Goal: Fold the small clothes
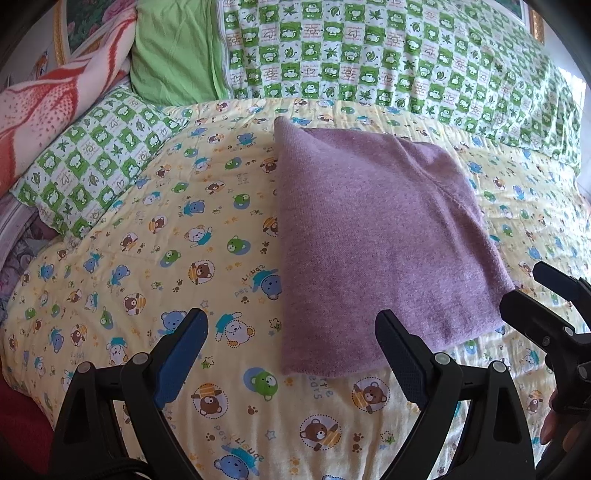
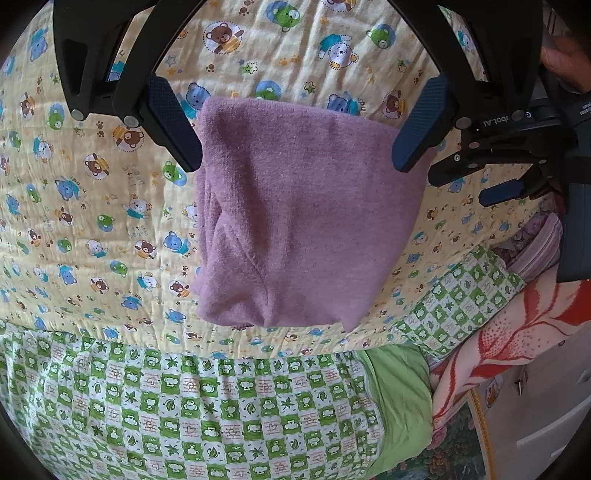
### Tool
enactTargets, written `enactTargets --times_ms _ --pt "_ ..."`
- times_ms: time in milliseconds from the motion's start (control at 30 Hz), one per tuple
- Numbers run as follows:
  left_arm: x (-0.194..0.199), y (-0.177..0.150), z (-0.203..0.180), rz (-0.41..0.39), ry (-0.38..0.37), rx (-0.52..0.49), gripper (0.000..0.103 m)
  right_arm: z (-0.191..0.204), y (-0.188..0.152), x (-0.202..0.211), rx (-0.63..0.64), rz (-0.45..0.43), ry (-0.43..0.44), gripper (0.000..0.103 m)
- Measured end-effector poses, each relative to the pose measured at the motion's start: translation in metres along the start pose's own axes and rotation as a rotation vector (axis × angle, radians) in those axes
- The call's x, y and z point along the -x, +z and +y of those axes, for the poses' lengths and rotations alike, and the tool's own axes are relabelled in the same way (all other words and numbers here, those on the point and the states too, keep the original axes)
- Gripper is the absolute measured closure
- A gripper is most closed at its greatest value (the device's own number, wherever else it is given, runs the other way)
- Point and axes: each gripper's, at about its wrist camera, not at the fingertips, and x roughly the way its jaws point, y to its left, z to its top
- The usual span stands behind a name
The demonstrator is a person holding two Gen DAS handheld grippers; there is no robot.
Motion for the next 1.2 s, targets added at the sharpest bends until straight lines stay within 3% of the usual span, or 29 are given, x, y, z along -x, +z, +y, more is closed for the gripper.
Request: enactTargets --times_ms 1200 --pt "0.0000 0.0045 -0.0011 -0.004 -0.007 -0.008 0.011 -0.0020 0.0088 -0.0007 -0.014 -0.010 0.012 0.001"
